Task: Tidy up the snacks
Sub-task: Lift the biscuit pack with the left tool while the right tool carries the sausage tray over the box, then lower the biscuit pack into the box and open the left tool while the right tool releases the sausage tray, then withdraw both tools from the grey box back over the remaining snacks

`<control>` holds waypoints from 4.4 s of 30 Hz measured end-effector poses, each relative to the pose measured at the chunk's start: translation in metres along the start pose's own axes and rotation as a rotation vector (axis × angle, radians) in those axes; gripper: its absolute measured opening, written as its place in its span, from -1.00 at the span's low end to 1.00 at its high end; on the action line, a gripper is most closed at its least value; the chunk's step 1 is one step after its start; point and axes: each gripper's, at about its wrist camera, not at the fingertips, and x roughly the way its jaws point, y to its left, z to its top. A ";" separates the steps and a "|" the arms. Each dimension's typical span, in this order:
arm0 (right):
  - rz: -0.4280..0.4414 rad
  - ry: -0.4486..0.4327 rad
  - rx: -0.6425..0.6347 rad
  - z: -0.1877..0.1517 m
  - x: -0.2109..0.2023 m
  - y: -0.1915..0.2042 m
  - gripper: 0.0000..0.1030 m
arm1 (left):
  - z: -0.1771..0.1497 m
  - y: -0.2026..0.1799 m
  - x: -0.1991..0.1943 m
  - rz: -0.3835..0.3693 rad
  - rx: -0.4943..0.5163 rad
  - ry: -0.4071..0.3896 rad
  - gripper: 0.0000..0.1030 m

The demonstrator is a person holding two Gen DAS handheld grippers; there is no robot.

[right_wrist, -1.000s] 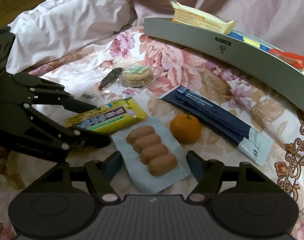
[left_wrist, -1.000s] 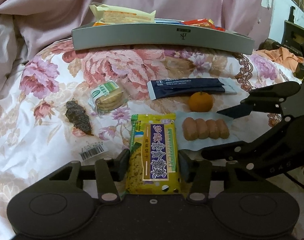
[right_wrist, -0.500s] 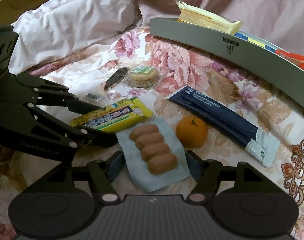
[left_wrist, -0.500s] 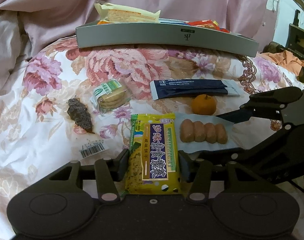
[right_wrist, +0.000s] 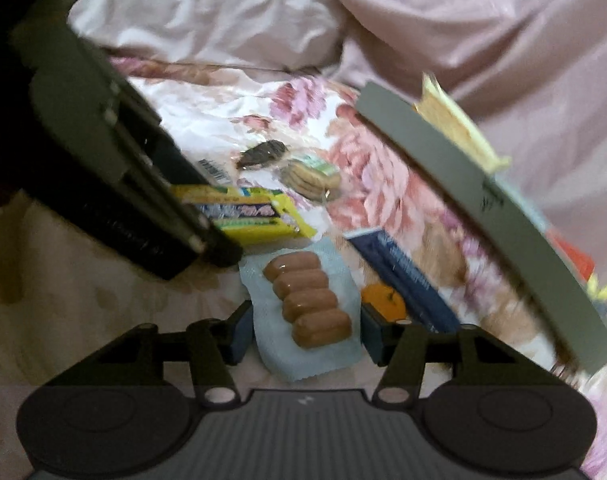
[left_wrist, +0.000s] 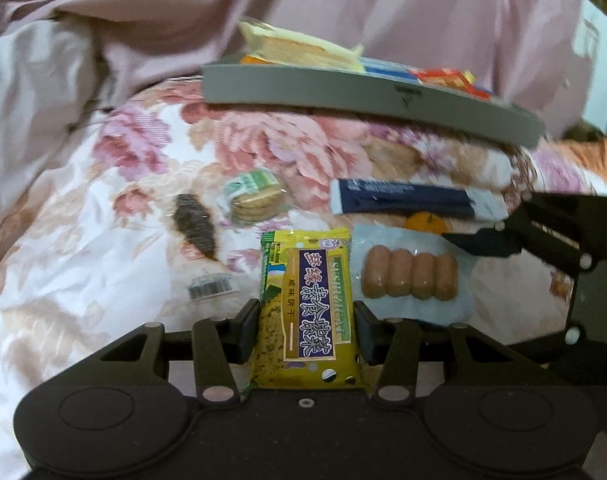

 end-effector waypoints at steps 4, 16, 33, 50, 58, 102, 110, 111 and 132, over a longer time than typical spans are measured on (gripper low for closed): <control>-0.052 -0.030 -0.057 0.000 -0.003 0.008 0.15 | -0.003 -0.001 -0.012 0.030 -0.043 -0.044 -0.03; -0.225 -0.168 -0.092 0.008 -0.028 0.003 0.15 | 0.013 -0.007 -0.033 0.062 -0.103 -0.154 -0.03; -0.520 -0.359 0.274 0.012 -0.049 -0.083 0.17 | 0.091 -0.042 -0.022 0.101 0.007 -0.279 -0.02; -0.603 -0.311 0.571 -0.016 -0.015 -0.158 0.17 | 0.160 -0.090 0.035 0.069 0.012 -0.299 -0.02; -0.576 -0.290 0.617 -0.023 -0.003 -0.170 0.18 | 0.173 -0.104 0.070 0.058 0.003 -0.269 -0.02; -0.555 -0.300 0.643 -0.018 -0.010 -0.169 0.99 | 0.162 -0.074 0.045 0.105 -0.111 -0.316 0.98; -0.552 -0.324 0.619 -0.013 -0.016 -0.157 0.99 | 0.147 -0.054 0.014 0.173 -0.136 -0.357 0.99; -0.549 -0.324 0.620 -0.012 -0.017 -0.155 0.99 | 0.144 -0.051 0.011 0.179 -0.139 -0.358 0.99; -0.477 -0.309 0.597 -0.007 -0.067 -0.105 0.99 | 0.062 0.006 -0.039 0.241 -0.156 -0.275 0.99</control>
